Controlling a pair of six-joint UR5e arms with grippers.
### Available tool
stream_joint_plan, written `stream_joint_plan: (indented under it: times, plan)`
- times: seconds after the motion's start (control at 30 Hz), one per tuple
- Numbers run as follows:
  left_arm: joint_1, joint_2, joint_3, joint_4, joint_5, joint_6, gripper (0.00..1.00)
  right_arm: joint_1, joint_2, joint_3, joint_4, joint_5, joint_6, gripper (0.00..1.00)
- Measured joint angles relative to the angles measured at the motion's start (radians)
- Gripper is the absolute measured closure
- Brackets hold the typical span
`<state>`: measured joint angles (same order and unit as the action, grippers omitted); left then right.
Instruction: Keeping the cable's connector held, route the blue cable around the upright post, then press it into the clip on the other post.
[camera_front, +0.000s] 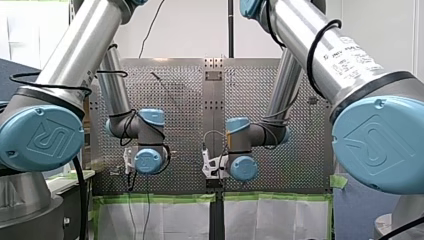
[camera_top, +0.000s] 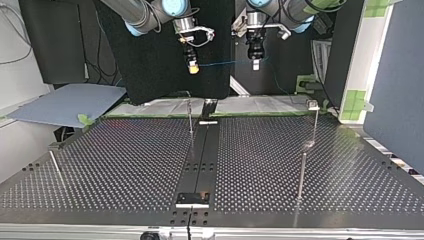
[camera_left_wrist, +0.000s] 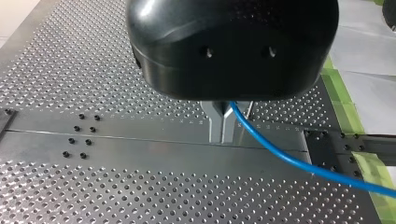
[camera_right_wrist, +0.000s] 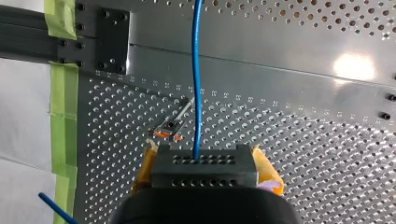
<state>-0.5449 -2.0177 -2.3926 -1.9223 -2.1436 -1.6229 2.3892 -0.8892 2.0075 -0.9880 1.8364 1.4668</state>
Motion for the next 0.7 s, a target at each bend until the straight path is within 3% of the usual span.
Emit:
stream_joint_plan:
  times: [0.57,0.7]
  plan:
    - [0.001,0.001,0.0,-0.001,0.001,0.001,1.0,0.0,0.0,0.0,0.0,0.0,0.0,1.0]
    - [0.015,0.025,0.005,-0.025,0.025,0.014,1.0,-0.006,-0.021,-0.021,0.021,0.021,0.016,1.0]
